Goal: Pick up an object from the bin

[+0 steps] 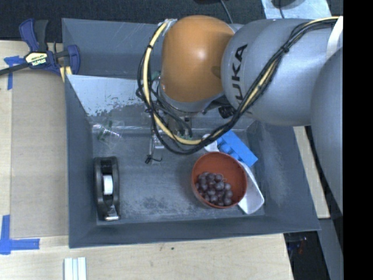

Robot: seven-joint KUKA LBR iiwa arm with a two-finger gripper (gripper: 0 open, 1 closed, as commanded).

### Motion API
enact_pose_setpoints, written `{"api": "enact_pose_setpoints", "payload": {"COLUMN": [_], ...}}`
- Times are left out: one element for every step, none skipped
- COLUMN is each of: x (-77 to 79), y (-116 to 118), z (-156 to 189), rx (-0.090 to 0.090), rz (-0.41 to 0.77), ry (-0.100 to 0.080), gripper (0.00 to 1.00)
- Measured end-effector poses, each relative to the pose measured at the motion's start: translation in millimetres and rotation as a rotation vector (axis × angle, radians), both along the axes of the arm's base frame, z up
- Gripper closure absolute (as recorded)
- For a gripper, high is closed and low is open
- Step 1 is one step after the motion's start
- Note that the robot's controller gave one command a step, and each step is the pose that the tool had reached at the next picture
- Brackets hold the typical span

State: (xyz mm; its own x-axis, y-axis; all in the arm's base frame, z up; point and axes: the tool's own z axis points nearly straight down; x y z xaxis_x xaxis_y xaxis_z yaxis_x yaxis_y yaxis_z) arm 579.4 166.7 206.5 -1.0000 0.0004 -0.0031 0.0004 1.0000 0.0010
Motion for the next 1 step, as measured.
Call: {"api": "enact_pose_setpoints", "payload": {"x": [49.8], "y": [67.8], "z": [-137.1], "rx": [-0.016], "rz": [0.116], "ry": [-0.001], "gripper": [0.0]}}
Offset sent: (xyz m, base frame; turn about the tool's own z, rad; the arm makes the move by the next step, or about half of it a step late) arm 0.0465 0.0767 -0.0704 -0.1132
